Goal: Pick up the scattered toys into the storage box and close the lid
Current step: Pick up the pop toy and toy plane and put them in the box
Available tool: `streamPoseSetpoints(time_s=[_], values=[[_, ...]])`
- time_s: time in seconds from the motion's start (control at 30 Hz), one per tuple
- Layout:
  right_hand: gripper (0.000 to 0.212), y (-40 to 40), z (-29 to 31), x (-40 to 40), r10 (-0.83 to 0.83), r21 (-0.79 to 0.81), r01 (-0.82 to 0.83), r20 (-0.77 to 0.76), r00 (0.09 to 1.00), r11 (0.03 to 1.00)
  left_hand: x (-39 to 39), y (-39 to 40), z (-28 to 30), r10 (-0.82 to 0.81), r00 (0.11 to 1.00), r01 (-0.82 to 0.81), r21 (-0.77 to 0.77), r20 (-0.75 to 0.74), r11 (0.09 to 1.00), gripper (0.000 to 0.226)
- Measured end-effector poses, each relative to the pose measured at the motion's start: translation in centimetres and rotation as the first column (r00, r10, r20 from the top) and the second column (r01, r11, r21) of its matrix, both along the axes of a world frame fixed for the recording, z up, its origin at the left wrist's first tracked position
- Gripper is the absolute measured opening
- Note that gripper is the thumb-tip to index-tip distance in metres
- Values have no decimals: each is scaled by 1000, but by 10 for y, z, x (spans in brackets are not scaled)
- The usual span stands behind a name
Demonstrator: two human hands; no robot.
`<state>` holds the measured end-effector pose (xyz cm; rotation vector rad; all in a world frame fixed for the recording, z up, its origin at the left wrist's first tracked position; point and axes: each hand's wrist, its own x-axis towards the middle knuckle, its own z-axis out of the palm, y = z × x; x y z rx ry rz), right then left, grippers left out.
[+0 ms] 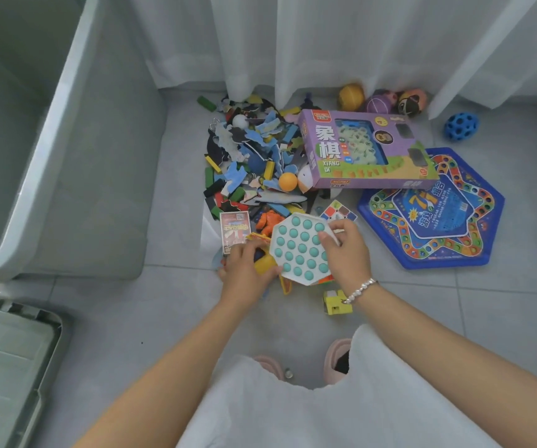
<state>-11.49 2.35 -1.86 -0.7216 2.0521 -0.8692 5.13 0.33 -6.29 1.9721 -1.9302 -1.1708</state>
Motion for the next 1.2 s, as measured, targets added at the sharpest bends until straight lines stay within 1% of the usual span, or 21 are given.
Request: streamPoseSetpoints(time_s=[0.07,0.13,0.2,0.3,0.4,0.43,0.53,0.67,0.7,0.77,0.83,0.9,0.97,1.07,1.13,1.17,1.2], values=[[9,4,1,-3,-62,-9,62,-12,998,998,-3,1,-1,-70,995,74,-59,71,995,51],[9,6,4,-7,-119,-32,119,-11,993,992,-2,0,-3,-143,982,154,-85,119,984,55],[9,7,6,-9,-141,-42,140,-18,990,989,-2,-3,-5,-208,970,219,-87,127,972,57],[9,5,9,-10,-167,-44,167,11,986,985,-2,-6,-3,-210,972,221,-104,105,970,58],[10,-1,15,-11,-228,-69,232,54,972,970,0,-6,1,-206,971,221,-129,125,967,59],[10,-3,17,-11,-246,-74,250,66,967,965,1,-4,3,-177,979,190,-134,102,973,59],[11,-9,24,-14,-271,-85,277,76,960,957,5,-5,16,-21,1000,19,-157,-12,987,56],[18,-23,41,-13,-311,-129,327,132,941,936,9,-13,50,170,980,-192,-268,-103,944,51],[21,-29,48,-12,-318,-151,339,147,937,929,11,-19,59,224,961,-261,-264,-161,929,51],[25,-39,63,-9,-320,-188,353,182,930,917,12,-32,81,301,901,-373,-204,-312,905,53],[24,-48,81,-5,-321,-223,372,233,918,901,15,-45,107,310,845,-411,-160,-435,897,54],[21,-58,106,-1,-312,-258,392,301,901,883,23,-54,140,280,805,-431,-192,-523,881,48],[19,-72,136,9,-263,-304,390,384,885,869,40,-61,176,223,807,-435,-295,-547,851,43],[25,-97,175,37,-134,-351,320,462,877,880,76,-76,222,179,861,-411,-443,-476,797,50],[22,-112,197,65,-52,-348,238,468,882,907,103,-86,240,208,879,-417,-479,-429,772,52],[21,-119,206,80,-10,-346,193,467,884,918,116,-90,248,226,878,-427,-476,-422,769,50],[21,-126,213,96,28,-344,153,468,883,926,127,-93,253,245,872,-439,-454,-424,776,44]])
